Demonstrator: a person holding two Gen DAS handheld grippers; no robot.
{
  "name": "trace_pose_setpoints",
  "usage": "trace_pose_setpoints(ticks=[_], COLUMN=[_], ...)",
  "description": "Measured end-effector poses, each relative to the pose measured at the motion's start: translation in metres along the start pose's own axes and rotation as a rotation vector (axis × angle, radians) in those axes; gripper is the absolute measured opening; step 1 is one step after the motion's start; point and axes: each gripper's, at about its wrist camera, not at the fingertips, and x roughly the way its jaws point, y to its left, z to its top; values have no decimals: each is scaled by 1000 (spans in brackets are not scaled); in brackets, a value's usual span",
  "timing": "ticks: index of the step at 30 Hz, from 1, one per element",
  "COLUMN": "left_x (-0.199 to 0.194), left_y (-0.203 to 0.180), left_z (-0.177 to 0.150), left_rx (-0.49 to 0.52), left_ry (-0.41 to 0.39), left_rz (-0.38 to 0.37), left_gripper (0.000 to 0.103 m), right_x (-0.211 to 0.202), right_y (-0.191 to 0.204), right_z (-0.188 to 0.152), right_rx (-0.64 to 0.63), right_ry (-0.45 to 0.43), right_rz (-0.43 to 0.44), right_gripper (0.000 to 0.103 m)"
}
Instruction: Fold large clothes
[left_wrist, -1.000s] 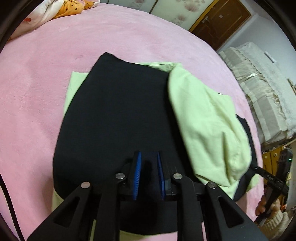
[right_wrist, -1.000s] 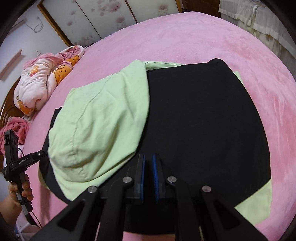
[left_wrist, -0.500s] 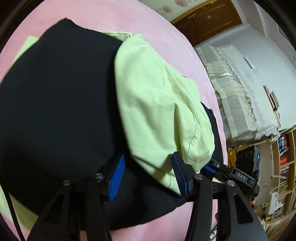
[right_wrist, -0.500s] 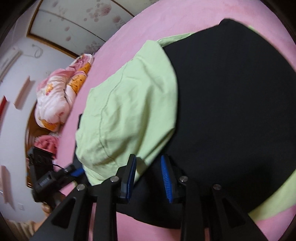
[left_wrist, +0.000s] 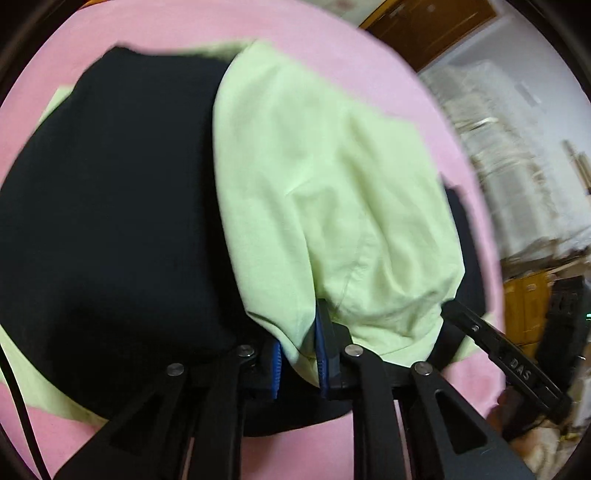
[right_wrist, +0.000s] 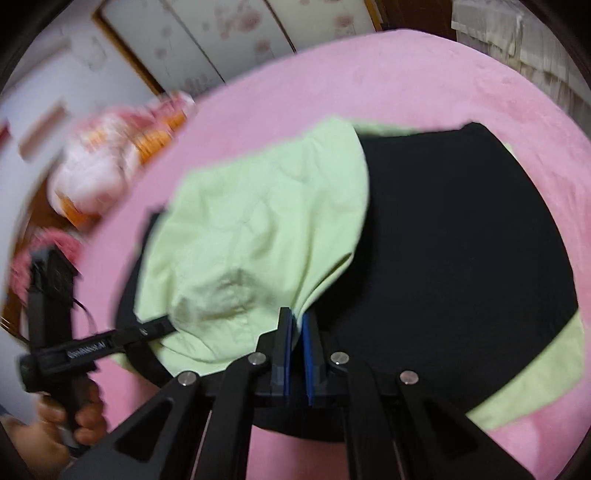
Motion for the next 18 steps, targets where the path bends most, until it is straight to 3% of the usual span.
trace_pose_setpoints(ticks=[1,3,6,9,14,18], left_x=[2,2,-5,-21,-57,-65], left_y=[3,4,2,-11,-45,-74], left_z=[0,3,-1,-11,-13,4], left_rx=[-26,-66,-40,12,108,173], left_ry=[-2,0,-10,-38,-129,-205], left_rz=[-14,-49,-28,52,81,38], left_gripper=[15,16,24,36,36,36], right_x=[12,21,12,-2,-28,-32], right_y=[-2,-8,-5,-1,25,47], right_z=[-5,-11,-10,-14,-15,-1], right_rx=[-2,18,20,3,-72,-135], right_ry=[51,98,81,63,-14,-85], right_rz=[-51,-62,-57,-64,-41,-16], right_gripper=[6,6,6,6,6,6])
